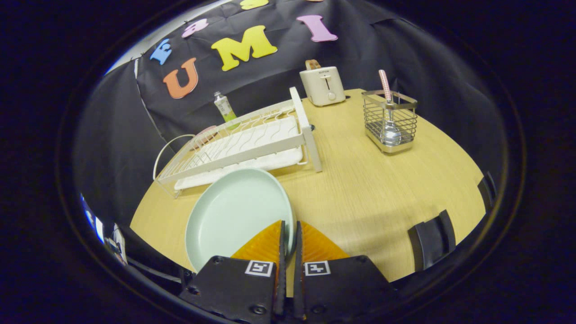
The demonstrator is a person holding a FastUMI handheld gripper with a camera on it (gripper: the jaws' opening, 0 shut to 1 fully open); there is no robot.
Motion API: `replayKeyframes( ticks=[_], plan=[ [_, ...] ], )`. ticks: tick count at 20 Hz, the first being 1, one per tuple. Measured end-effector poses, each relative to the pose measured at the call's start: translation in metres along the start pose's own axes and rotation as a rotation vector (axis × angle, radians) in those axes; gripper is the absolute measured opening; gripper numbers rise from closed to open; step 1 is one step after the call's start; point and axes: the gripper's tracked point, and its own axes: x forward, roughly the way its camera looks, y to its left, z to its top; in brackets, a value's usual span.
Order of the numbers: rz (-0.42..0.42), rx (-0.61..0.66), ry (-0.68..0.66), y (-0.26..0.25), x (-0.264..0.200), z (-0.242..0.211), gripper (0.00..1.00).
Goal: Take the plate from the dish rack, then take the spoon from the basket and place it into the plate.
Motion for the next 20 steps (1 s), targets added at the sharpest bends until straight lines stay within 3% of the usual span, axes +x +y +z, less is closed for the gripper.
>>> replayKeyframes(
  ticks=[4,8,10,11,14,17,20],
  plan=[
    [0.019,0.049,0.006,-0.007,0.008,0.001,0.13],
    [-0.063,-0.016,-0.066,-0.027,0.010,0.014,0.14],
    [-0.050,-0.025,-0.159,-0.030,0.005,0.033,0.27],
    [-0.065,-0.045,-0.193,-0.038,0.004,0.042,0.45],
    [-0.114,-0.106,-0.280,-0.058,-0.006,0.062,0.85],
    [-0.141,-0.149,-0.356,-0.074,-0.019,0.086,1.00],
    [-0.173,-0.195,-0.439,-0.091,-0.029,0.119,1.00]
  ],
)
